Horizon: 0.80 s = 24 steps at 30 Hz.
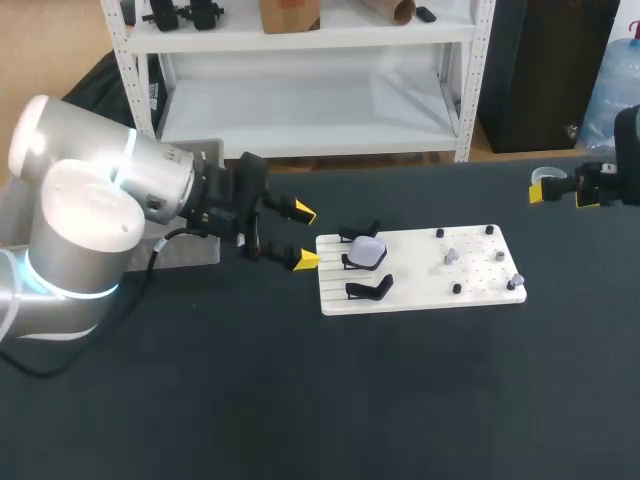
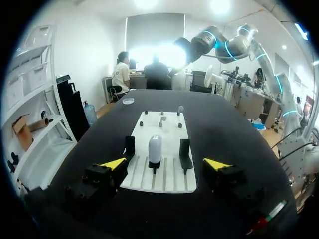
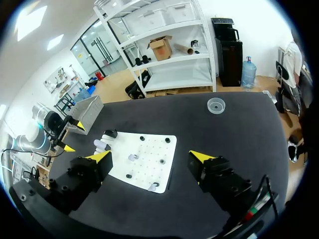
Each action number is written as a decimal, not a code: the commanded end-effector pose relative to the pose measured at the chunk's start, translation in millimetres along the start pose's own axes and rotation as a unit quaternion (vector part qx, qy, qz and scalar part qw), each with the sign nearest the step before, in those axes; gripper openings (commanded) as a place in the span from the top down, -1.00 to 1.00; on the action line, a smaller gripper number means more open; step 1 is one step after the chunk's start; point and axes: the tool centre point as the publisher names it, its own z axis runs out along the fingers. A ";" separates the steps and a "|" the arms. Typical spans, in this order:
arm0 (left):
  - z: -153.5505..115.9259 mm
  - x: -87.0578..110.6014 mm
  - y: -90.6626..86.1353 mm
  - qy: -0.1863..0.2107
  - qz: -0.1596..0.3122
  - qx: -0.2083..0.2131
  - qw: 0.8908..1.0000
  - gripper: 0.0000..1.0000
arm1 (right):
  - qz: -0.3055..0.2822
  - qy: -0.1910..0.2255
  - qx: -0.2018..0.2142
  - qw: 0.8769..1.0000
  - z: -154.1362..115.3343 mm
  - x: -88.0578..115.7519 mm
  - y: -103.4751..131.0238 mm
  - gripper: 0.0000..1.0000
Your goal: Pick up each earbud case from the left stands, insert the matching earbuds, close the lid, and place the case in the box.
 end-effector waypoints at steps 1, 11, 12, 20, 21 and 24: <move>11.8 -1.9 -2.7 -0.001 0.006 -0.004 1.000 -1.00 | 0.000 0.000 0.000 1.000 0.0 -0.2 -0.2 -1.00; 40.9 -3.7 -3.2 0.016 0.000 -0.006 1.000 -0.85 | 0.000 0.000 0.000 1.000 0.0 -0.2 -0.2 -1.00; 43.0 -3.1 -2.0 0.008 -0.003 -0.004 1.000 0.04 | 0.000 0.000 0.000 1.000 0.0 -0.2 -0.2 -1.00; 52.0 -1.0 5.1 0.009 -0.016 0.002 1.000 -0.15 | 0.000 0.000 0.000 1.000 0.0 -0.2 -0.2 -1.00; 52.3 -0.7 6.1 0.008 -0.018 0.001 1.000 -0.18 | 0.000 0.000 0.000 1.000 0.0 -0.2 -0.2 -1.00; 54.7 1.8 9.4 0.009 -0.030 0.003 1.000 -0.26 | 0.000 0.000 0.000 1.000 0.0 -0.2 -0.2 -1.00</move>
